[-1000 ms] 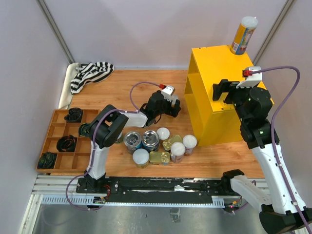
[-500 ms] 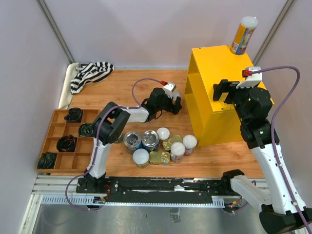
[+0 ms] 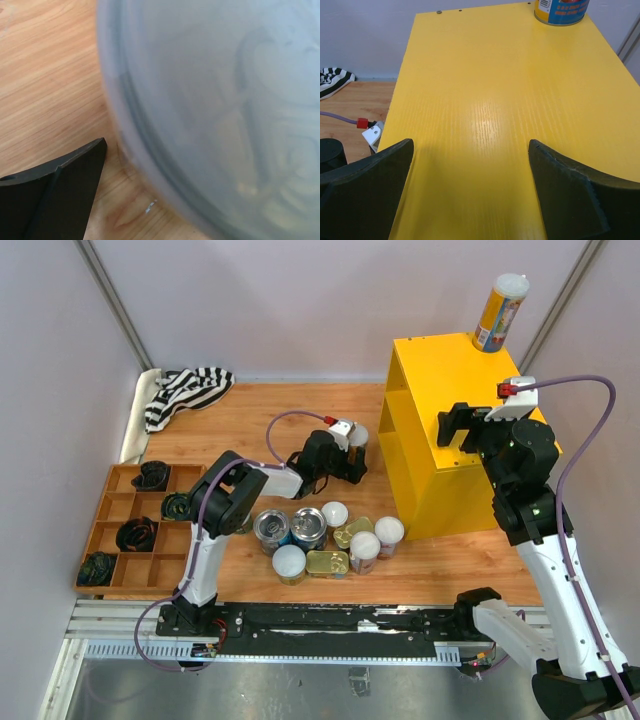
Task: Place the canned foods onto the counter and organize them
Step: Move the canned food to the center of the board.
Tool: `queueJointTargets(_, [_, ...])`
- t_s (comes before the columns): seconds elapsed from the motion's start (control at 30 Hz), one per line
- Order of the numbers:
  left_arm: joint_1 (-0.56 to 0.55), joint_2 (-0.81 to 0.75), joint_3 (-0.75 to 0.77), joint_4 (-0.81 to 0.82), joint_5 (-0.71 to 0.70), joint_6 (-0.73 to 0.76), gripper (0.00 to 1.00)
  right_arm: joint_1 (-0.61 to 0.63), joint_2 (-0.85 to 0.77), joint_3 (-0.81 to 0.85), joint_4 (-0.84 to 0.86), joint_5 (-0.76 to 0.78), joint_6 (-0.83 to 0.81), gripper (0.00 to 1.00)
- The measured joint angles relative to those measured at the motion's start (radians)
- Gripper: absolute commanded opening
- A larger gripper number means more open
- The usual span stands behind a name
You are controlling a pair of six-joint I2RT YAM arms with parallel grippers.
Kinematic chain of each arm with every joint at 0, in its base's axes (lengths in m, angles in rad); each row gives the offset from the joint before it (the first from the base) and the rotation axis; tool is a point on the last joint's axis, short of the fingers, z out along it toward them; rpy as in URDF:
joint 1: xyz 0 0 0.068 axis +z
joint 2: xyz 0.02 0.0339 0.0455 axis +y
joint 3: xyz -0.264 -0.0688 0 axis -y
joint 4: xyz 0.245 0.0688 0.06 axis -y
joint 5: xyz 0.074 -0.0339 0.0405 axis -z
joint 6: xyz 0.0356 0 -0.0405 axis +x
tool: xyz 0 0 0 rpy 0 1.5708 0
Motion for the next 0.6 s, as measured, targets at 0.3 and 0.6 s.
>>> queueJointTargets(0.3, [0.0,-0.047,-0.07,0.055,-0.069,-0.019,0.92,0.0,0.0,0.0,0.0,0.0,0.0,0.98])
queueJointTargets(0.6, [-0.003,-0.082,-0.129,0.181,-0.081,-0.023,0.92,0.0,0.0,0.0,0.0,0.0,0.0,0.98])
